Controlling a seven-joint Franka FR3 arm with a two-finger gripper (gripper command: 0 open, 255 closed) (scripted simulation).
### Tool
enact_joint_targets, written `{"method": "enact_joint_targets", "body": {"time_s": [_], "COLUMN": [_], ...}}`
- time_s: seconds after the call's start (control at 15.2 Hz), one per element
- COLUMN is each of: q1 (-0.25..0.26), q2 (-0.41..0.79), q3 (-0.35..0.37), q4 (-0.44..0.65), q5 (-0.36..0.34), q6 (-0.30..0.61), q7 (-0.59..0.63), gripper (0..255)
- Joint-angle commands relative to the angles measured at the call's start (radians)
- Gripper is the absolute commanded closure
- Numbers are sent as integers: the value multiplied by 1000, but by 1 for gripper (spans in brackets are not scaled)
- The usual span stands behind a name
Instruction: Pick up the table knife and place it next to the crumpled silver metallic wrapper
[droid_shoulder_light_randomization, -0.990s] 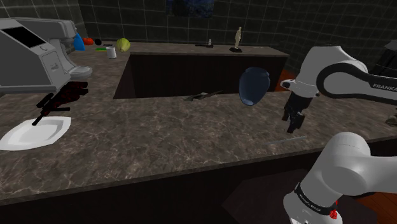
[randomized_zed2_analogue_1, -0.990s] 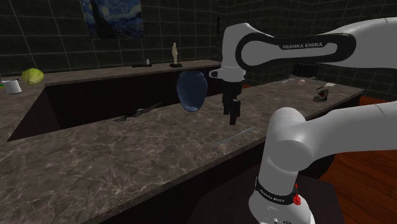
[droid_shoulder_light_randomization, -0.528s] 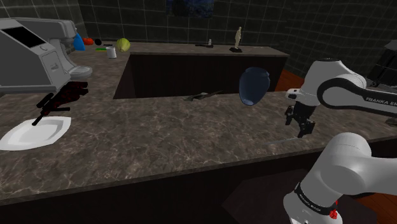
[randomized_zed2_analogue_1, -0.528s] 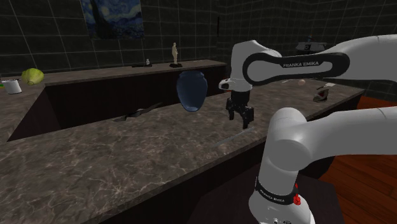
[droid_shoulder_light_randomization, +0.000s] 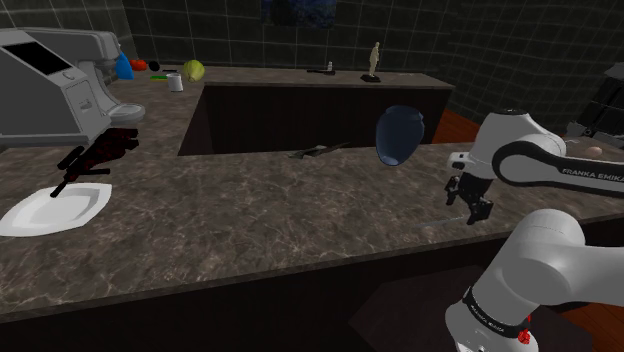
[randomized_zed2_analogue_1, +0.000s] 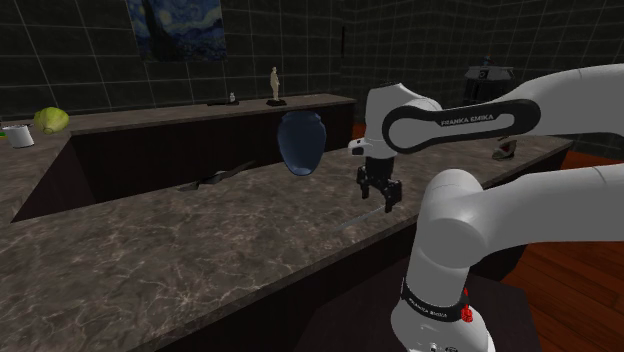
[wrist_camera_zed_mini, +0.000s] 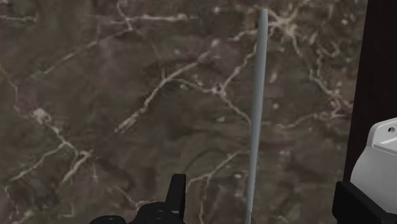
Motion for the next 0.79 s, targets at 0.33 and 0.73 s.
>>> {"method": "enact_joint_targets", "body": {"time_s": [0.33,0.73], "q1": [-7,-7], "q2": [8,8], "q3": [-19,-19], "q4": [-15,-15], "q5": [-21,-21], "q6": [22,21], "q7": [2,2], "gripper": [0,255]}}
